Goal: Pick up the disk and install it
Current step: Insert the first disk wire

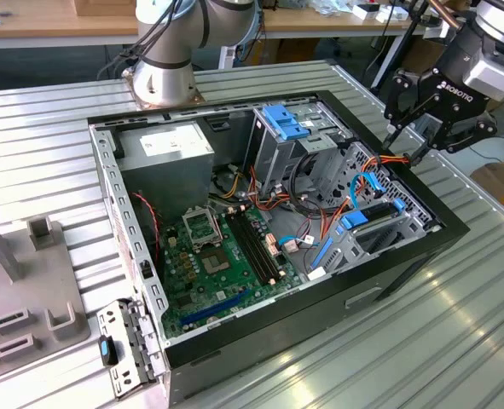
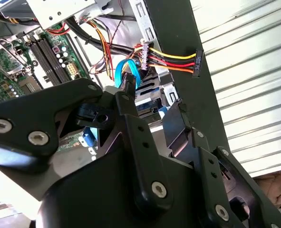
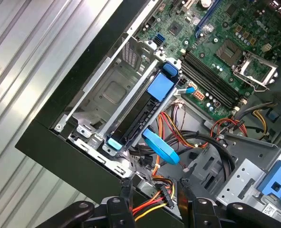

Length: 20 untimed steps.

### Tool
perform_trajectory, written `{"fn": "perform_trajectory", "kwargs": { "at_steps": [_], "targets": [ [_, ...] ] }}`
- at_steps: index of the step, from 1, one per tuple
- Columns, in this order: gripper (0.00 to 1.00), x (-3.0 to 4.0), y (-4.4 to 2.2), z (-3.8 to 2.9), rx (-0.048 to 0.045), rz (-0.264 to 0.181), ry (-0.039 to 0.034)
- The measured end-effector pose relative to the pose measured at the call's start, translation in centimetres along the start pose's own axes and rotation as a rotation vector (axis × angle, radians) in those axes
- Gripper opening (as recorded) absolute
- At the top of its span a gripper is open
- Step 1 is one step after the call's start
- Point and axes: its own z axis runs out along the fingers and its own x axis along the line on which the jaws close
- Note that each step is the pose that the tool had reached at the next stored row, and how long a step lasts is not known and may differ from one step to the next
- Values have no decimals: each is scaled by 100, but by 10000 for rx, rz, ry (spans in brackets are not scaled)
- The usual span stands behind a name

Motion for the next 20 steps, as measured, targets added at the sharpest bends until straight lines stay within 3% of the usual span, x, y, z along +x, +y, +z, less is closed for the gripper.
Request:
{"fn": "perform_trajectory", "kwargs": {
  "at_steps": [1, 4, 8, 11, 13, 16, 18, 20],
  "targets": [
    [50, 2, -4, 0, -1, -8, 0],
    [50, 122, -199, -6, -40, -475, -10],
    [50, 160, -259, -7, -93, -1109, -25],
    [50, 197, -237, -9, -109, -1354, -31],
    [50, 270, -185, -11, -107, -1387, -36],
    [50, 431, -74, -11, -110, -1412, -36],
    [50, 437, -69, -12, -107, -1418, -39],
    [50, 437, -68, -10, -118, -1760, -56]
  ]
}}
